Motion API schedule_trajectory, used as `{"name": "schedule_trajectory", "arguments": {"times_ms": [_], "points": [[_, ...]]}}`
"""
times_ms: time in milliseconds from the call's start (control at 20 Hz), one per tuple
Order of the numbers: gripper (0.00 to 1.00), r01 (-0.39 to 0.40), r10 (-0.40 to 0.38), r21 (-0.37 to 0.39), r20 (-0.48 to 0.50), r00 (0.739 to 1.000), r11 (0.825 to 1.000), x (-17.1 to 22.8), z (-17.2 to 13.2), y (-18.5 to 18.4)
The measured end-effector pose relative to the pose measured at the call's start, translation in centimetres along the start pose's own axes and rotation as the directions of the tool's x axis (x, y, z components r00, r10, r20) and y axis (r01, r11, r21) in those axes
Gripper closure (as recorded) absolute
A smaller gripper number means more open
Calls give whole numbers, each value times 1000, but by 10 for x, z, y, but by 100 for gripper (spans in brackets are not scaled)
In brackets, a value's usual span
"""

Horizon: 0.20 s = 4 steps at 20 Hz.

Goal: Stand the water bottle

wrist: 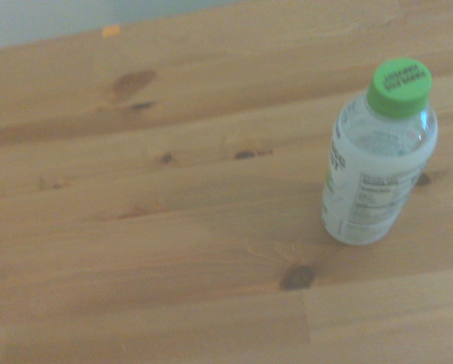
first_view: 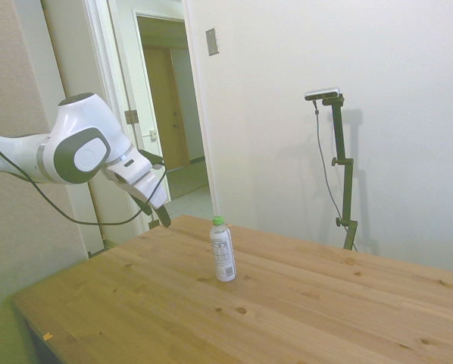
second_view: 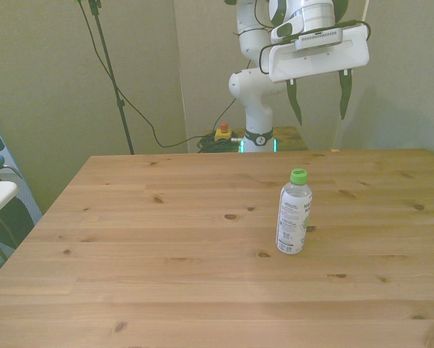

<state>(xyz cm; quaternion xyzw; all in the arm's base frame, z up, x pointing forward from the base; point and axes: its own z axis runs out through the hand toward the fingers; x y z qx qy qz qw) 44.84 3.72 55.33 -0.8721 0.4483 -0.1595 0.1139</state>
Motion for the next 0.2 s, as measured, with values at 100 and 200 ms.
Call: {"name": "schedule_trajectory", "arguments": {"times_ms": [100,200], "points": [[0,37,-36,-62,28,999,997,3,2,9],[0,74,-69,-105,56,996,992,9,5,19]]}}
